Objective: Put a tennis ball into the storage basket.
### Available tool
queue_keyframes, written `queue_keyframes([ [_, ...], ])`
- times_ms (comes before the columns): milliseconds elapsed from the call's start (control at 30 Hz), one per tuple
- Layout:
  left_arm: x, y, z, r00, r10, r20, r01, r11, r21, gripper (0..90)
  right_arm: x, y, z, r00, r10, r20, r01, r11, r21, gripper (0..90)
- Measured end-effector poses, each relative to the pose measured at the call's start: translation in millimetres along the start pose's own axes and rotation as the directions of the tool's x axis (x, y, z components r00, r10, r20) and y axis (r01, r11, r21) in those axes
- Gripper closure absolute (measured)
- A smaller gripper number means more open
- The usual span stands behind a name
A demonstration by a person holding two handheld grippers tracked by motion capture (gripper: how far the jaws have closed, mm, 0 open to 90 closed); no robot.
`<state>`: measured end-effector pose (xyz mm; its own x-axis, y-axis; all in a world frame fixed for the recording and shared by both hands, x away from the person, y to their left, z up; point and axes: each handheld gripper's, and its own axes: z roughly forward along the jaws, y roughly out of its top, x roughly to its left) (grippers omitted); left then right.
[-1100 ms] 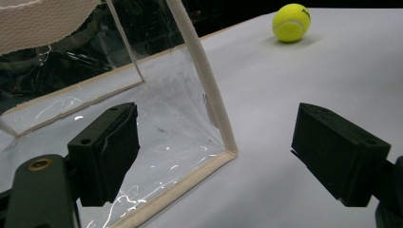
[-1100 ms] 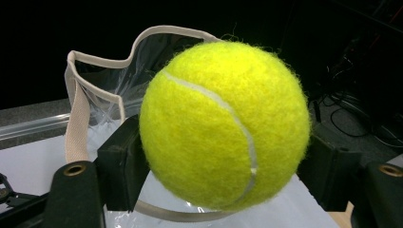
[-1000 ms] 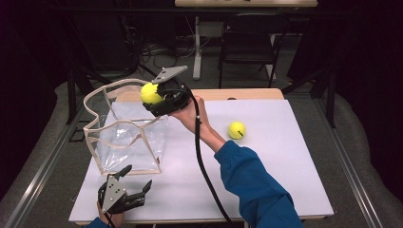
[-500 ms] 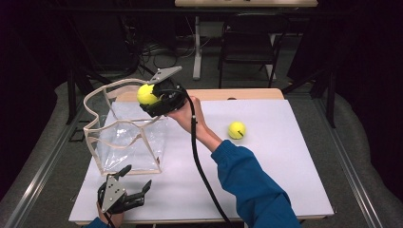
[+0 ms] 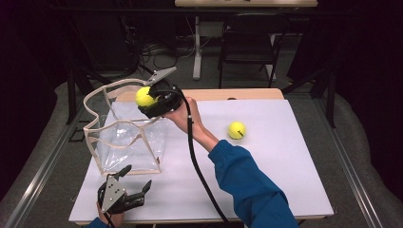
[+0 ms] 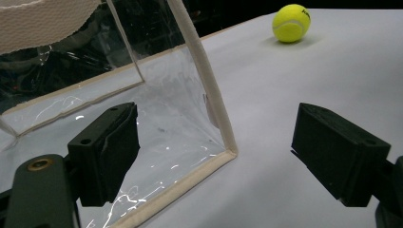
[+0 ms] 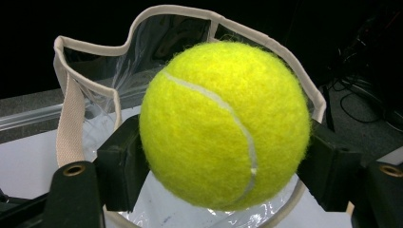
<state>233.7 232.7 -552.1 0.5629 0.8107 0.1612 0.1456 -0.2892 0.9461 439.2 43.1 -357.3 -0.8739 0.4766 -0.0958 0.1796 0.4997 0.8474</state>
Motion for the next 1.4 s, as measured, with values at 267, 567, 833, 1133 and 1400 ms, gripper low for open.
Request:
queue_keyframes([
  [267, -0.3, -0.1, 0.3, 1.0, 0.0, 0.0, 0.0, 1.0, 0.0, 15.9, 1.4, 0.7, 6.0, 1.0, 0.005, 0.0, -0.005, 0.999, 0.041, 25.9],
  [567, -0.5, 0.0, 0.4, 1.0, 0.001, 0.001, -0.001, 1.0, 0.002, 15.9, -0.8, 0.0, 8.9, 1.0, 0.007, 0.002, -0.007, 0.997, 0.073, 25.9],
  [833, -0.4, 0.0, 0.4, 1.0, 0.001, 0.001, -0.001, 1.0, 0.001, 15.9, -1.1, -0.6, 12.6, 0.9997, 0.023, 0.004, -0.023, 0.995, 0.098, 25.7],
  [1133, -0.5, -0.1, 0.4, 1.0, 0.0, 0.002, 0.0, 1.0, 0.002, 15.9, -0.2, -0.9, 16.8, 0.9996, 0.027, 0.0, -0.027, 0.992, 0.123, 25.6],
  [1400, -0.5, -0.1, 0.4, 1.0, 0.001, 0.002, -0.001, 1.0, 0.002, 15.9, 0.7, -1.0, 20.0, 0.9993, 0.037, 0.0, -0.036, 0.988, 0.147, 25.5],
])
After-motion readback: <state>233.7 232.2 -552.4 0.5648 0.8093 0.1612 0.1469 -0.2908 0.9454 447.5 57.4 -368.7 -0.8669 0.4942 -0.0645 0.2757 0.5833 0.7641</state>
